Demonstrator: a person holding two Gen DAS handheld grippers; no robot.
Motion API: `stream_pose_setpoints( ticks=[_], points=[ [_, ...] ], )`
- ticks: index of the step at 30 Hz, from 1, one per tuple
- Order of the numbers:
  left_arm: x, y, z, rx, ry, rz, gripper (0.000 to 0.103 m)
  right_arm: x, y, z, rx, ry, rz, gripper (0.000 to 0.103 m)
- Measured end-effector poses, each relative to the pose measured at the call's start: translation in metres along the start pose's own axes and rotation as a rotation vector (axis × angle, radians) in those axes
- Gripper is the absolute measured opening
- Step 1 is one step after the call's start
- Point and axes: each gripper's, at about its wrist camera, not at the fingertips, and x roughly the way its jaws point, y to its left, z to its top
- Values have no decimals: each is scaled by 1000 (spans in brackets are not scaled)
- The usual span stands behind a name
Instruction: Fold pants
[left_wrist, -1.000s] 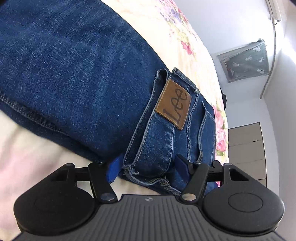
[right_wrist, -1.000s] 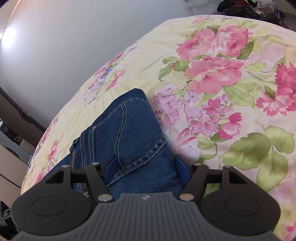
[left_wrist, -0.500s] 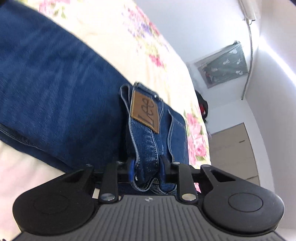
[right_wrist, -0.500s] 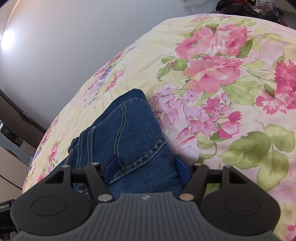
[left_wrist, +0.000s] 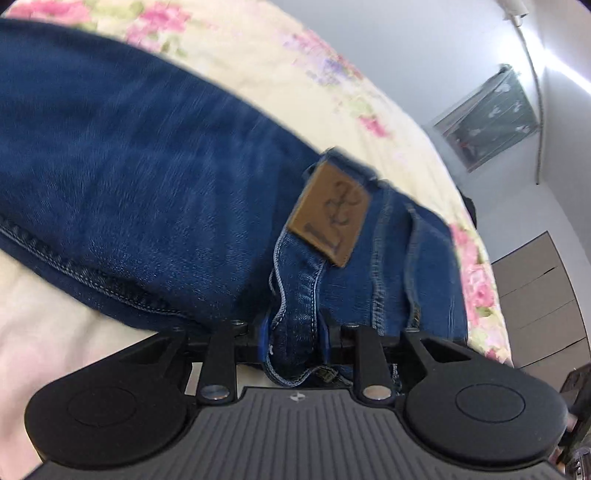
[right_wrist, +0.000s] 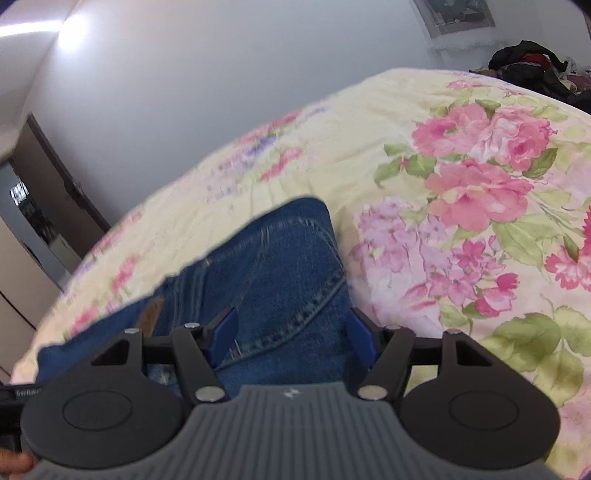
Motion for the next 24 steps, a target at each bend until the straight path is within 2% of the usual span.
stream_pose_setpoints(
  ticks=[2, 3, 5, 6, 8, 9, 12, 13, 14, 15, 17, 19, 20, 22, 24],
  points=[
    [3, -3, 1, -1, 5, 13, 29, -5, 12, -10, -122, -9, -85, 63],
    [2, -6, 2, 6, 7, 18, 29, -16, 16, -11, -135, -47, -87, 63],
    [-1, -7, -1, 24, 8, 23, 31, -41, 17, -14, -131, -132, -45, 56],
    [0, -6, -1, 22, 9, 21, 34, -48, 15, -18, -121, -129, -36, 55],
    [2, -4, 2, -1, 12, 14, 35, -46, 11, -30, -87, -11, -50, 44],
    [3, -4, 2, -13, 12, 11, 35, -48, 11, -36, -67, 34, -58, 44],
    [0, -2, 3, -23, 13, 9, 36, -68, 22, -43, -71, 81, -91, 38],
    [-1, -2, 4, -25, 14, 7, 36, -69, 24, -48, -62, 136, -88, 33],
    [-2, 1, 5, -27, 15, 6, 36, -65, 25, -56, -30, 236, -46, 15],
    [-3, 1, 5, -31, 18, 6, 36, -64, 26, -66, -12, 298, -11, 11],
    [-7, 1, 6, -37, 22, 1, 37, -79, 36, -69, -55, 225, -58, 10],
    [-10, 1, 7, -28, 22, 1, 41, -99, 34, -64, -26, 94, -23, 15],
    [-12, 1, 7, -23, 24, 0, 42, -104, 31, -61, -14, 50, -11, 23],
    [-14, 2, 7, -20, 30, -3, 44, -105, 33, -56, -79, 19, -43, 34],
    [-16, 1, 9, -17, 34, -3, 45, -97, 39, -52, -204, 10, -115, 33]
  ],
)
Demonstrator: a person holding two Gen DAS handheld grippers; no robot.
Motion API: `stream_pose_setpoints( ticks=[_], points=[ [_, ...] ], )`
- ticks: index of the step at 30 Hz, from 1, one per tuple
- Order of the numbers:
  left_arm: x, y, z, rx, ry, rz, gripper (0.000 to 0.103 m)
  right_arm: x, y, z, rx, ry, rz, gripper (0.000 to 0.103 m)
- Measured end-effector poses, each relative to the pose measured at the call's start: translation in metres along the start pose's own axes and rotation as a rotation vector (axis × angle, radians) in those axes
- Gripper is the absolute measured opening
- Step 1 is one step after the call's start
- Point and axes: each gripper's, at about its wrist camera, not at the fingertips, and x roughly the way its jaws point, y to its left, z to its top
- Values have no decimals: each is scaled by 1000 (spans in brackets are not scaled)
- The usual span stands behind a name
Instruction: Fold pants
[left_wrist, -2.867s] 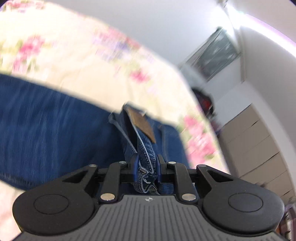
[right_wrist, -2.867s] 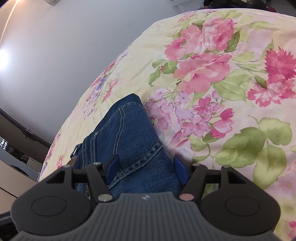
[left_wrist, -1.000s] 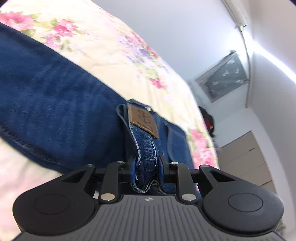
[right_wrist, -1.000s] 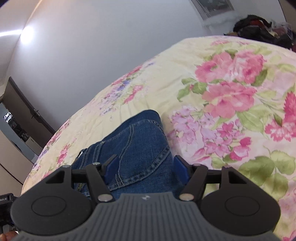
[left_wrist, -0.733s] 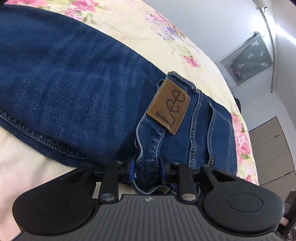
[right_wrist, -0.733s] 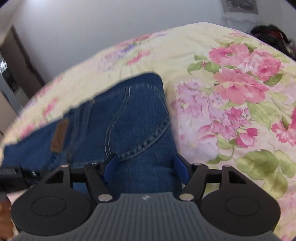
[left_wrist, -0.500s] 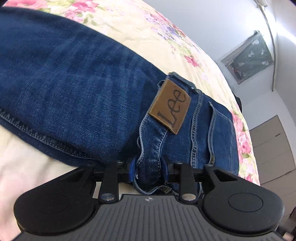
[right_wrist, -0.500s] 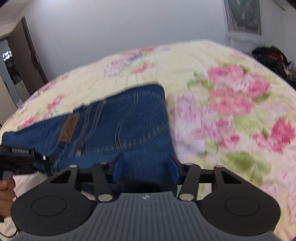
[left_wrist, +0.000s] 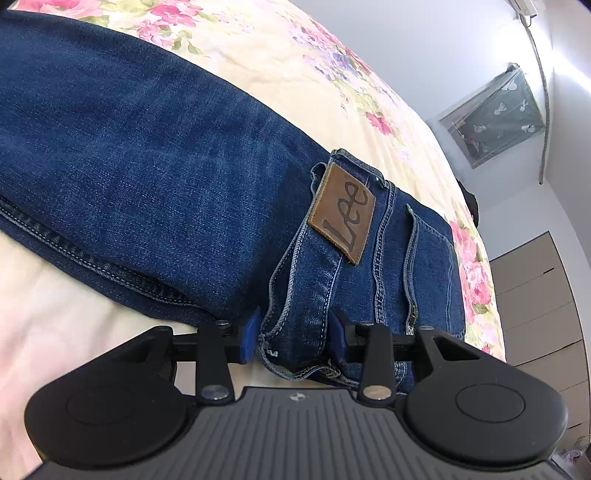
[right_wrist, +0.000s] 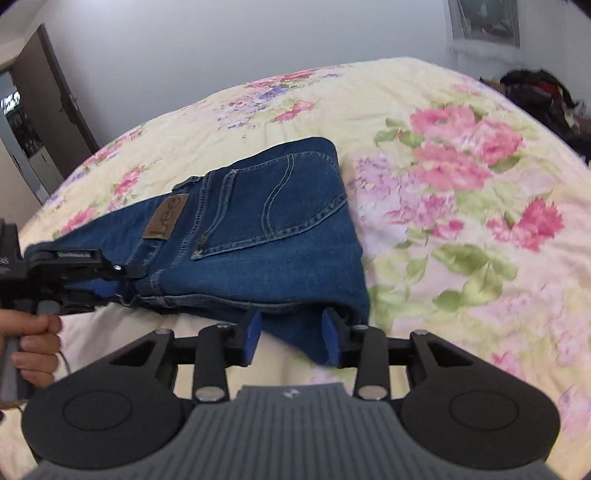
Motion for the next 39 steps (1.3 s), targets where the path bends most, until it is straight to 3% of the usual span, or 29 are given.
stream_pose_setpoints(
  ticks=[4, 8, 9, 10, 13, 15, 19, 22, 25, 31, 33, 35, 39],
  points=[
    [0, -2, 1, 12, 7, 7, 45, 28, 5, 12, -221, 103, -28, 34],
    [2, -1, 4, 5, 15, 2, 45, 41, 19, 9, -506, 68, -150, 33],
    [3, -1, 4, 2, 17, 0, 45, 47, 19, 7, -552, 89, -161, 27],
    [3, -1, 4, 2, 16, 2, 45, 49, 17, 7, -559, 108, -142, 8],
    [1, 1, 2, 6, 9, -1, 45, 34, 24, 5, -635, 151, -118, 0],
    [4, 5, 1, -13, 13, -14, 45, 23, 30, 0, -707, 161, -123, 0],
    [4, 5, 0, -24, 23, -23, 46, 43, 32, -22, -844, 218, -154, 0],
    [-5, 5, 1, 6, 14, -18, 49, 47, 30, -21, -814, 251, -142, 0],
    [-19, 21, 7, -27, 0, -13, 48, 29, 28, -5, -687, 283, 3, 0],
    [-82, 80, 27, -141, -102, 29, 49, 6, 48, 8, -571, 151, 58, 0],
    [-112, 105, 33, -184, -172, 60, 68, 9, 60, 18, -495, 106, 87, 0],
    [-140, 129, 37, -226, -249, 116, 77, 13, 82, 24, -452, 68, 123, 0],
    [-181, 185, 42, -352, -327, 145, 79, 30, 142, 29, -431, 11, 222, 2]
  ],
)
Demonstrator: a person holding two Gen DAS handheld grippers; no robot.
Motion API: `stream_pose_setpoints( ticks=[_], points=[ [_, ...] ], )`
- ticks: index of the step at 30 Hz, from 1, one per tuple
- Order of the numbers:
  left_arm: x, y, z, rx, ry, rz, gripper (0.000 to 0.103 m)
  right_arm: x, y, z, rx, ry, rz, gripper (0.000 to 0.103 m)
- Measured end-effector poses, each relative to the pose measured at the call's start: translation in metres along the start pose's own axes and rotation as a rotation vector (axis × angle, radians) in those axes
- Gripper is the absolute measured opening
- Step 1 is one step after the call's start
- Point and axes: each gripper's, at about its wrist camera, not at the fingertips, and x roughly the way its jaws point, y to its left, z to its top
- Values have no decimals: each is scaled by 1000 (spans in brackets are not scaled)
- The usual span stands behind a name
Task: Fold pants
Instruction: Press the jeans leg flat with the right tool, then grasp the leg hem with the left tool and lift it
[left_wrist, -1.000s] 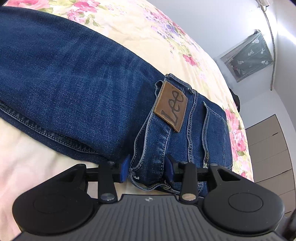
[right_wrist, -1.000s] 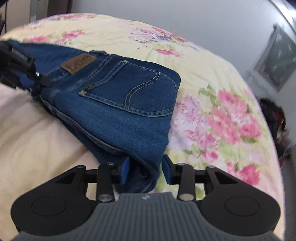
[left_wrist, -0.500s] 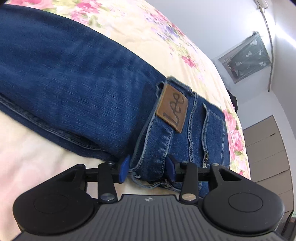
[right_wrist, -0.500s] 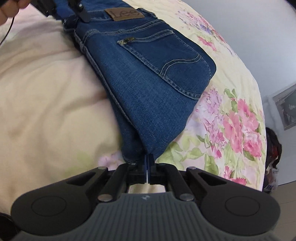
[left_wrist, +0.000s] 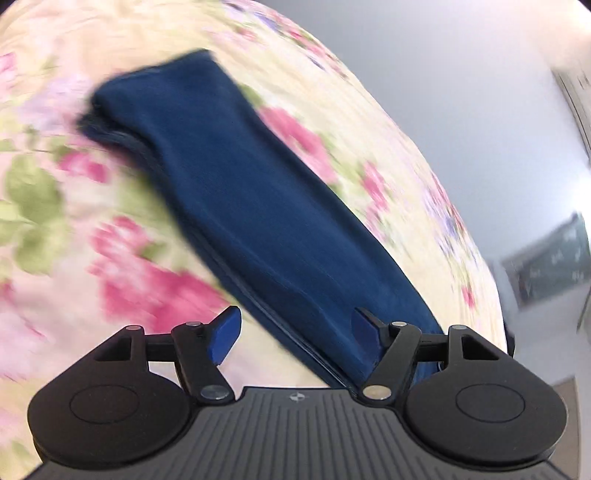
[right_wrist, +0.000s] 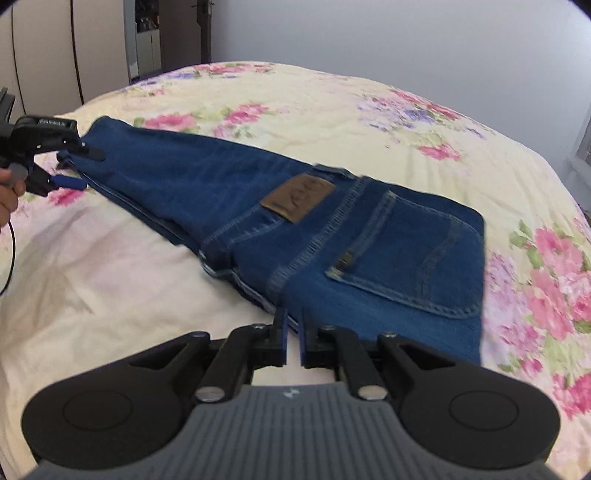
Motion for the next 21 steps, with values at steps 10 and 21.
stream_pose_setpoints(
  ticks=[10, 21],
  points=[
    [7, 93, 57, -307, -121, -44, 82, 103, 105, 75, -6, -34, 160, 9],
    [51, 127, 89, -404, -164, -203, 74, 213, 184, 116, 28, -4, 214, 14]
  ],
)
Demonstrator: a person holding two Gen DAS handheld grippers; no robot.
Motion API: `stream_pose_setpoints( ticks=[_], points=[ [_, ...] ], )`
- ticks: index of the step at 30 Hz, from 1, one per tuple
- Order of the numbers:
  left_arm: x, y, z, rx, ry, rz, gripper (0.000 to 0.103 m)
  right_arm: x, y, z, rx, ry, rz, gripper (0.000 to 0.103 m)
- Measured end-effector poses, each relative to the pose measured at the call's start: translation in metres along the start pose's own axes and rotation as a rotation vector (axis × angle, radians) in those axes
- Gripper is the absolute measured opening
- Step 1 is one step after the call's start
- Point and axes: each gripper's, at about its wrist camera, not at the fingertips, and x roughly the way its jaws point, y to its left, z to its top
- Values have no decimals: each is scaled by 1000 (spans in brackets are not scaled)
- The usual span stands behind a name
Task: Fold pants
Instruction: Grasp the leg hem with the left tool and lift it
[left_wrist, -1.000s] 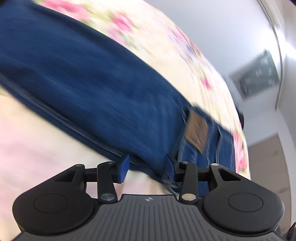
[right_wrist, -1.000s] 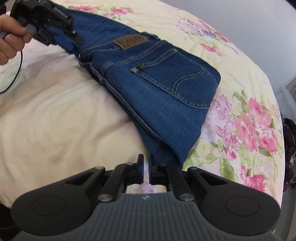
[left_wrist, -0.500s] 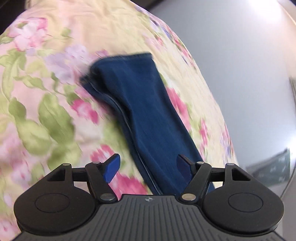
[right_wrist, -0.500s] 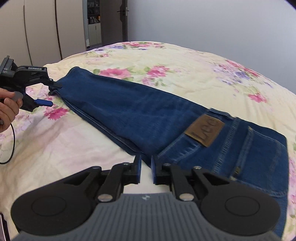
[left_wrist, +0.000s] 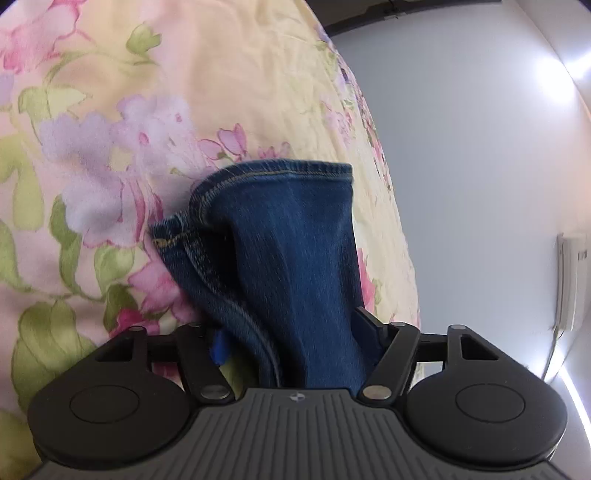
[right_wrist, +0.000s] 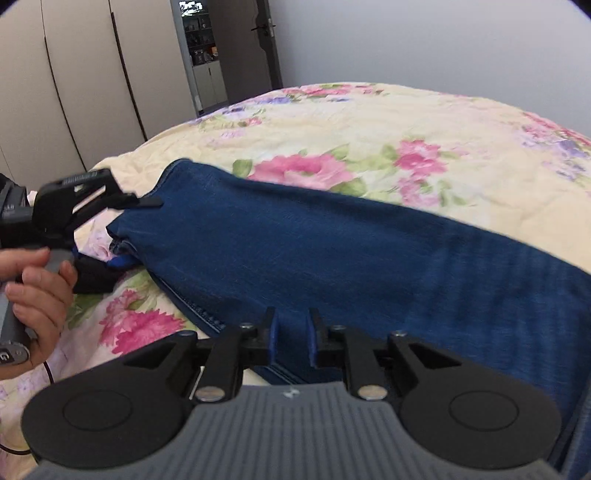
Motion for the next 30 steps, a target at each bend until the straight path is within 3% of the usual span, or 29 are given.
stream_pose_setpoints(
  ticks=[1, 4, 5, 6, 14, 20, 25, 30],
  points=[
    [1, 2, 0, -11, -6, -8, 71, 11, 4, -9, -26, 10, -28, 16],
    [1, 5, -1, 5, -7, -7, 38, 14, 14, -25, -91, -61, -69, 17],
    [0, 6, -1, 16, -12, 2, 19, 12, 13, -25, -78, -69, -65, 18],
    [0, 5, -2, 20, -17, 6, 14, 8, 10, -25, -55, -77, -55, 18],
    [-18, -24, -10, 127, -60, -38, 10, -10, 10, -31, -83, -66, -30, 27],
    [-25, -67, -28, 344, -84, -33, 10, -47, -3, -43, -18, -120, 17, 28],
    [-28, -123, -77, 663, -123, -92, 10, -80, -29, -65, 53, -151, -5, 28],
    [-13, -170, -151, 1020, -65, -89, 11, -113, -71, -80, 244, -152, -12, 28]
  ],
)
